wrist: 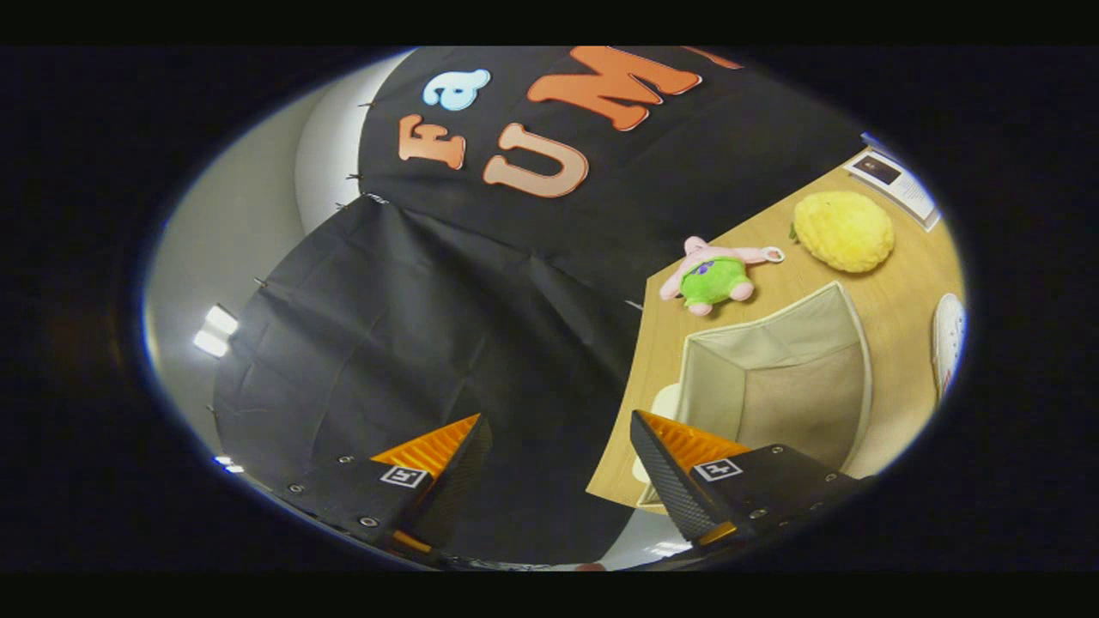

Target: Open the storage box then place both shoes into the box .Put the left shoe in first, then the right shoe, with the right side of both shoes facing outward in a uniform manner.

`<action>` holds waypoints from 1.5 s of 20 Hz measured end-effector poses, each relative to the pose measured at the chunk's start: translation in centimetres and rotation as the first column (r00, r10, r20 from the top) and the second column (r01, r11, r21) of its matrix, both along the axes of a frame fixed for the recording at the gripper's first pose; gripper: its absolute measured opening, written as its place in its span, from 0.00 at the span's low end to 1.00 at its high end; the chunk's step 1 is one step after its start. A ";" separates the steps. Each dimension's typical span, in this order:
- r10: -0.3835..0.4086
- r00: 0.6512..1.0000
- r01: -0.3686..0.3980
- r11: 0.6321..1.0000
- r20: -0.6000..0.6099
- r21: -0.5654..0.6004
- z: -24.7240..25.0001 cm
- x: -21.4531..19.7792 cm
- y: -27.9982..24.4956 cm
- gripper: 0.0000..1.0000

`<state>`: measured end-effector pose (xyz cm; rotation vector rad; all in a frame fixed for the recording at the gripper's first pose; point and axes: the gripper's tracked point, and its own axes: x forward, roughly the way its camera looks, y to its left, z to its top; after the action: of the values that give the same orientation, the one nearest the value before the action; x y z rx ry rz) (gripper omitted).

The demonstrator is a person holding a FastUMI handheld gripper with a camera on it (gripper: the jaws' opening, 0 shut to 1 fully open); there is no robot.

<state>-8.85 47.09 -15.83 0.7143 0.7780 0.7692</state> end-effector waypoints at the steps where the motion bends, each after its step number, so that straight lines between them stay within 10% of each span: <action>1: -0.016 1.000 0.017 1.000 0.025 -0.009 0.3 0.4 -0.7 0.96; 11: -0.163 0.969 0.209 0.943 0.188 -0.259 -2.2 3.6 -10.9 0.97; 23: -0.323 0.890 0.455 0.688 0.322 -0.565 -6.7 5.7 -31.9 0.98; 30: -0.290 0.927 0.373 0.623 0.240 -0.688 -14.4 3.1 -35.5 0.89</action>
<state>-5.78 11.57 -30.21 0.0701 0.7439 0.1034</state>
